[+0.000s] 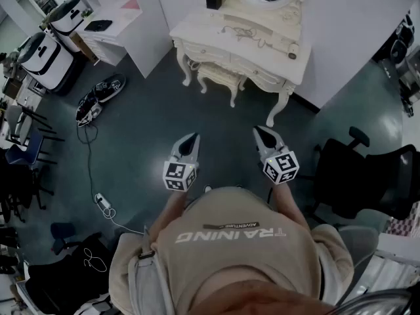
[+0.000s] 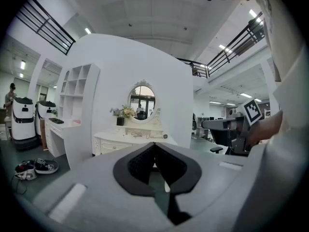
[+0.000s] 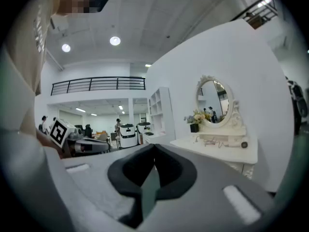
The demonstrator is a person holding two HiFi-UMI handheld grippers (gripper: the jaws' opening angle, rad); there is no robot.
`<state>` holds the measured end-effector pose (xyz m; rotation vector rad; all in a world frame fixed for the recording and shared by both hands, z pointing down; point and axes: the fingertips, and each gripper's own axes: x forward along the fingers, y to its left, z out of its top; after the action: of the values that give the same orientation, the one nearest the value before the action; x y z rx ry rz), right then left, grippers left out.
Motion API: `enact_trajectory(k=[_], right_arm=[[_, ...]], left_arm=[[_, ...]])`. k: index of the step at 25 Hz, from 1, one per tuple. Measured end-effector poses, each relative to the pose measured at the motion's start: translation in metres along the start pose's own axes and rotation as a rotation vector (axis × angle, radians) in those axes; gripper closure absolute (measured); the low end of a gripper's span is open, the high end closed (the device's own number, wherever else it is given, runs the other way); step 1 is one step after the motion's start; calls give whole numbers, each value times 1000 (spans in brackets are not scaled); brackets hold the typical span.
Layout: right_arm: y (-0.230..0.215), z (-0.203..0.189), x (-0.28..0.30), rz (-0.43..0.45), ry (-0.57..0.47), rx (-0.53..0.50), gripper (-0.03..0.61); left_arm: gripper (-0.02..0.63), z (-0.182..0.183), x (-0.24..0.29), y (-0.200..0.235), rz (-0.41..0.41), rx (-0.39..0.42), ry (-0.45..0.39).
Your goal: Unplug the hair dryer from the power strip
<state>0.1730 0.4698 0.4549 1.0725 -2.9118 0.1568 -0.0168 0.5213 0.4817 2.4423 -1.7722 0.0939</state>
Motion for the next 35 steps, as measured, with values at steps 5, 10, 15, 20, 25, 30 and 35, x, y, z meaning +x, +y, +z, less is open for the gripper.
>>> enact_trajectory(k=[5,10,15,20,25,30,35], right_arm=[[29,-15,-1,30,12,59,575],[33,-21,4,32,32,43,575],[33,-18,14,34,43,34,575],[39,-21,33,49,63,50,575],[38,-17,62,12,51,71,575],[38,-25,93,-19,57,68,575],[27,-41,116,-42,92,57,575]], left_arm=[[607,-5,-29,-6,11,-4,9],[607,-15,-36,-2,40,-16,0],[607,-5,-25,17,20,-21,-18],[607,-10,-16,23,-17,-44,-12],[607,-11,-2,40,-65,-55,-7],[607,-11,16,63,-144,-33,4],[607,-21,40,91,-138,-59,15]])
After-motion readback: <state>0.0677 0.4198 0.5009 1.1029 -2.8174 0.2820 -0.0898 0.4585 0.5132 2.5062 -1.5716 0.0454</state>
